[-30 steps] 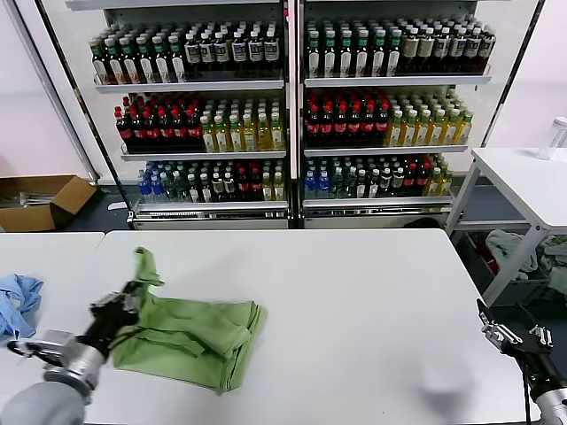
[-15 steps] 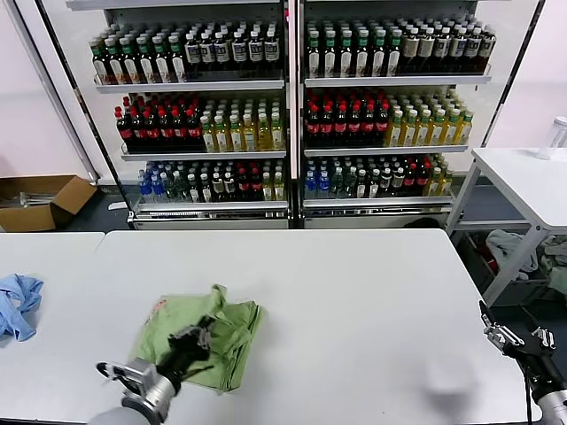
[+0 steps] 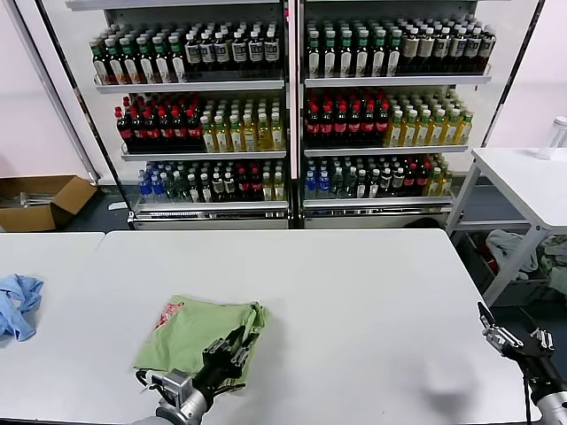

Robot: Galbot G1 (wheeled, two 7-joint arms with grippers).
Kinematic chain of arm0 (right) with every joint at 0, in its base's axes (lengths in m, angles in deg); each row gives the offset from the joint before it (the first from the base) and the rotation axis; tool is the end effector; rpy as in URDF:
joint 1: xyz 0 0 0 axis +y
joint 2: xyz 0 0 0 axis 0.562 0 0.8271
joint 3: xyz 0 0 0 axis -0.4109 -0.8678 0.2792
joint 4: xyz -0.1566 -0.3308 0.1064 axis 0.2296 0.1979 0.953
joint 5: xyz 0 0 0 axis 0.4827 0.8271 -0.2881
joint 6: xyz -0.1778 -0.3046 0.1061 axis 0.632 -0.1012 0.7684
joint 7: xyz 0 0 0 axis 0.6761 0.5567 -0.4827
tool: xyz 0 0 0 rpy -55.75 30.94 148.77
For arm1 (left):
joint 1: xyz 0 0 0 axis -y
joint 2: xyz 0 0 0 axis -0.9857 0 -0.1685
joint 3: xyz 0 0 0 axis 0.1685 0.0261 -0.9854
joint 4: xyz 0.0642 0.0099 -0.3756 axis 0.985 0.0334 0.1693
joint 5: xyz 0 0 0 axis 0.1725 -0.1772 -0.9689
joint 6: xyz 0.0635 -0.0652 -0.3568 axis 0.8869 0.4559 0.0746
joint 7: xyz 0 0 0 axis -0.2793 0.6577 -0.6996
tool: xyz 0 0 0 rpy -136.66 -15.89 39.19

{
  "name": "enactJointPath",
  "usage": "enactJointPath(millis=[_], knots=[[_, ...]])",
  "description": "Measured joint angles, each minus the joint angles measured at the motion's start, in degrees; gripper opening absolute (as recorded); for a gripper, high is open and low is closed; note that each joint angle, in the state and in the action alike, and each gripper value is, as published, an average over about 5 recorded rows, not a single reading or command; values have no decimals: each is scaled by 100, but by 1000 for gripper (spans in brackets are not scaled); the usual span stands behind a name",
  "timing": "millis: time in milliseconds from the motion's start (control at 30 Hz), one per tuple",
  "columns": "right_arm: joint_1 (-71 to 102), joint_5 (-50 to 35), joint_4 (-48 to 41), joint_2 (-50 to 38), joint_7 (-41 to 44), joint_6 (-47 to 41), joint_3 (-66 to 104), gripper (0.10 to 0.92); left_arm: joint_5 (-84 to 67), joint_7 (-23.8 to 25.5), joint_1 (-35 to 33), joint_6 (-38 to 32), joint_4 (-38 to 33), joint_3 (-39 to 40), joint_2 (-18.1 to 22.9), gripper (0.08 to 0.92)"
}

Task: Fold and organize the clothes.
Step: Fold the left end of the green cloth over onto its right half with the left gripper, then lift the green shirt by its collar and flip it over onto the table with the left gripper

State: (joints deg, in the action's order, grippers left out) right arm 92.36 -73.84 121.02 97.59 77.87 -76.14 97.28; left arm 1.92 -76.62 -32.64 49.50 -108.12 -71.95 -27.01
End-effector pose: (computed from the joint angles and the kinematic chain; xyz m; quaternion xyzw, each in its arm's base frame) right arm 0.1457 -0.2388 -0.2801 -0.0089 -0.9950 -0.0876 0.0481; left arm 0.1983 0.0164 -0.3189 -0.2075 -0.9612 0.0001 0.1817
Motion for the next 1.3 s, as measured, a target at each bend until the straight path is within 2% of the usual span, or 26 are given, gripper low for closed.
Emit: enactJointPath(millis=[267, 400, 500, 800, 1300], knots=[[-30, 24, 12, 22, 3, -1, -48, 823, -524, -137, 93, 57, -366, -330, -63, 646], [-29, 24, 2, 5, 2, 4, -58, 823, -921, -135, 67, 138, -427, -803, -254, 756], [-35, 31, -5, 1, 3, 9, -71, 823, -1183, -118, 26, 234, -277, -1235, -450, 809], [-27, 39, -9, -23, 5, 13, -55, 823, -1721, -80, 0, 548, 532, -1982, -893, 823], [-27, 50, -15, -23, -6, 15, -30, 823, -2016, 35, 162, 923, 1102, -2056, -926, 823]])
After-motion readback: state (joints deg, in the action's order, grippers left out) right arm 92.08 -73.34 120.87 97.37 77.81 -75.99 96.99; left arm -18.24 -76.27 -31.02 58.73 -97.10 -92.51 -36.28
